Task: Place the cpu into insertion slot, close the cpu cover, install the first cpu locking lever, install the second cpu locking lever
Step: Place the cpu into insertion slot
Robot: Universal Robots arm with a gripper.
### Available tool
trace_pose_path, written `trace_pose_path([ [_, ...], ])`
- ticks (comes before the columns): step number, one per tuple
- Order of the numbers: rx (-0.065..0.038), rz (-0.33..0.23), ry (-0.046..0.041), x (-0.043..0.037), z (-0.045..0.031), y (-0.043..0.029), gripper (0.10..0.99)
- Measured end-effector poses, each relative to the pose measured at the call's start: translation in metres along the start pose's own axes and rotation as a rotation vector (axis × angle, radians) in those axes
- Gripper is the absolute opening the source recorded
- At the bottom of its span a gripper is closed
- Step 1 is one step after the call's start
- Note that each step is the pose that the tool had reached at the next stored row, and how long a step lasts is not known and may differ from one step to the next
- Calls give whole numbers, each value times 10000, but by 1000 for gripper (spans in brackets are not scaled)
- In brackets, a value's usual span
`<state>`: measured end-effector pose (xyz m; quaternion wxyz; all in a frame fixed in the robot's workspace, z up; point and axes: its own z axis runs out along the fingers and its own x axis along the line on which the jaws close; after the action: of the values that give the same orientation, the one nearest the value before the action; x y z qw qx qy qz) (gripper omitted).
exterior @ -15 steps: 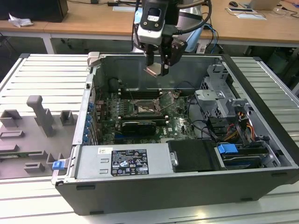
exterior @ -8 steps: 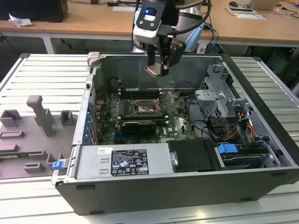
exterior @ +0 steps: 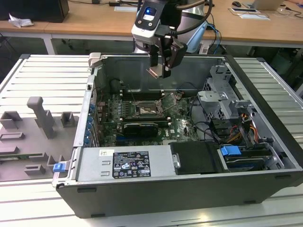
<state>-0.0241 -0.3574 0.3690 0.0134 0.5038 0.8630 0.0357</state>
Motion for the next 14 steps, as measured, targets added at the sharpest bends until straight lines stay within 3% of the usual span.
trace_pose_path([
  [7, -2, 157, -13, 0, 5, -1, 541],
  [14, -8, 676, -52, 1, 10, -1, 541],
])
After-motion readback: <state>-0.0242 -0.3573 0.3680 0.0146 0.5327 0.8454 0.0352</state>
